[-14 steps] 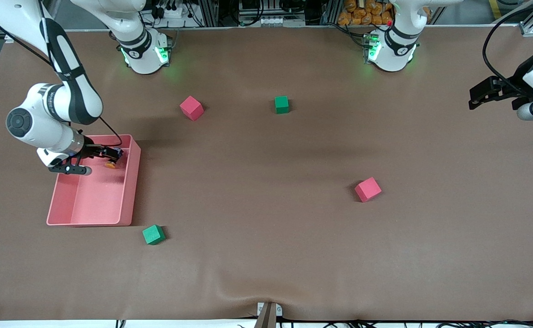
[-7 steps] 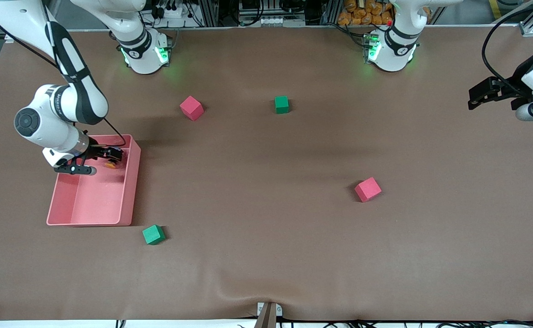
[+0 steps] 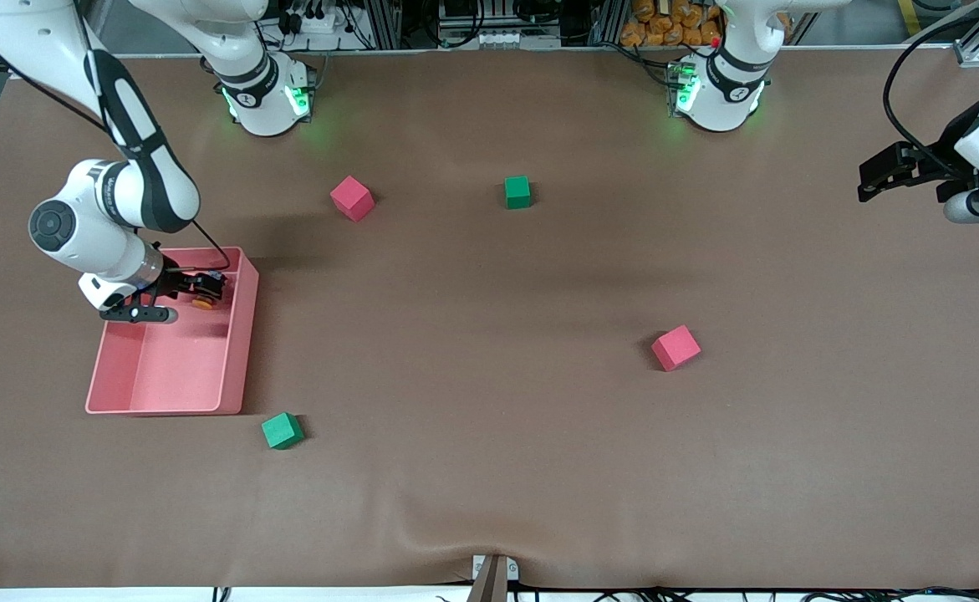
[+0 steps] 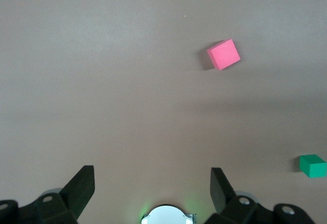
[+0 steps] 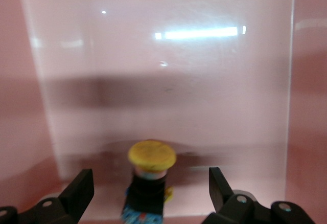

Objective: Place and upright button with both arms
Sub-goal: 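Close the right gripper on the button body and lift it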

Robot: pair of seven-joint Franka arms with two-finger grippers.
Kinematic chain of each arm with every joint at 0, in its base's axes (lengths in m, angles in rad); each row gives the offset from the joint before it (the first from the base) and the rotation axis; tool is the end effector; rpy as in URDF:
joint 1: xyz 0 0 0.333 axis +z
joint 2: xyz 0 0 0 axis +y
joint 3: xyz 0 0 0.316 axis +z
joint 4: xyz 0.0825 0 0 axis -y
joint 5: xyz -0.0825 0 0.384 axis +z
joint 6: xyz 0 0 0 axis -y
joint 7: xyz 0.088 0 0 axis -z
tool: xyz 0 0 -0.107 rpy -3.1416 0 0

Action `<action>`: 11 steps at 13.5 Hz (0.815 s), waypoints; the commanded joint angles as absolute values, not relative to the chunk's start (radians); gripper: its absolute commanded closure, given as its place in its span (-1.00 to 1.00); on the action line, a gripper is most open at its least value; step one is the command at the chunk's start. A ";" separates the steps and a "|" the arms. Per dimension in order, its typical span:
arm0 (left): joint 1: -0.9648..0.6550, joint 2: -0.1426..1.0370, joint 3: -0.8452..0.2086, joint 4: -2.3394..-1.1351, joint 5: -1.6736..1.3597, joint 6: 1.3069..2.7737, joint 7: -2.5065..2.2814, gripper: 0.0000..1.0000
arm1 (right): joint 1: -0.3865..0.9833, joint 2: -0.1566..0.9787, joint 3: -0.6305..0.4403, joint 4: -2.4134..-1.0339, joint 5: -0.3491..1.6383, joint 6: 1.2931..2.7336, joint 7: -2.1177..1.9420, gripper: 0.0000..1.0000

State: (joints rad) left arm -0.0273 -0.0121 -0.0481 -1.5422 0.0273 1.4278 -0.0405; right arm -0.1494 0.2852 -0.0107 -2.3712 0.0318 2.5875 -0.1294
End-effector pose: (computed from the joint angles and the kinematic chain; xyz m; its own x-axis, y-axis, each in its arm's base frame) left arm 0.5343 -0.0373 0.6326 0.9944 -0.0306 -0.1009 -0.0340 -0.9989 -0.0320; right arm 0.4940 -0.0806 0.1990 0.9961 -0.0571 -0.0668 -0.0586 -0.9981 -0.0206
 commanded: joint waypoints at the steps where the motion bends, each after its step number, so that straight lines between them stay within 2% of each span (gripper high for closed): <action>1: -0.031 -0.020 -0.046 -1.543 0.023 1.420 -0.051 -1.00 | -0.161 0.347 0.000 -2.375 0.038 2.652 -0.073 -1.00; 5: -0.031 -0.020 -0.046 -1.545 0.025 1.420 -0.051 -1.00 | -0.156 0.342 0.000 -2.376 0.038 2.612 0.008 -1.00; 6: -0.031 -0.020 -0.046 -1.545 0.025 1.419 -0.051 -1.00 | -0.156 0.339 0.000 -2.376 0.038 2.611 0.009 -0.72; 8: -0.031 -0.020 -0.046 -1.545 0.025 1.419 -0.051 -1.00 | -0.152 0.327 0.000 -2.375 0.038 2.588 0.026 0.37; 9: -0.031 -0.020 -0.046 -1.545 0.023 1.419 -0.051 -1.00 | -0.152 0.315 0.000 -2.375 0.038 2.565 0.034 0.79; 10: -0.031 -0.021 -0.046 -1.548 0.023 1.419 -0.051 -1.00 | -0.152 0.301 0.000 -2.375 0.038 2.525 0.034 1.00; 11: -0.031 -0.023 -0.046 -1.549 0.023 1.419 -0.051 -1.00 | -0.152 0.276 0.000 -2.373 0.038 2.479 0.034 1.00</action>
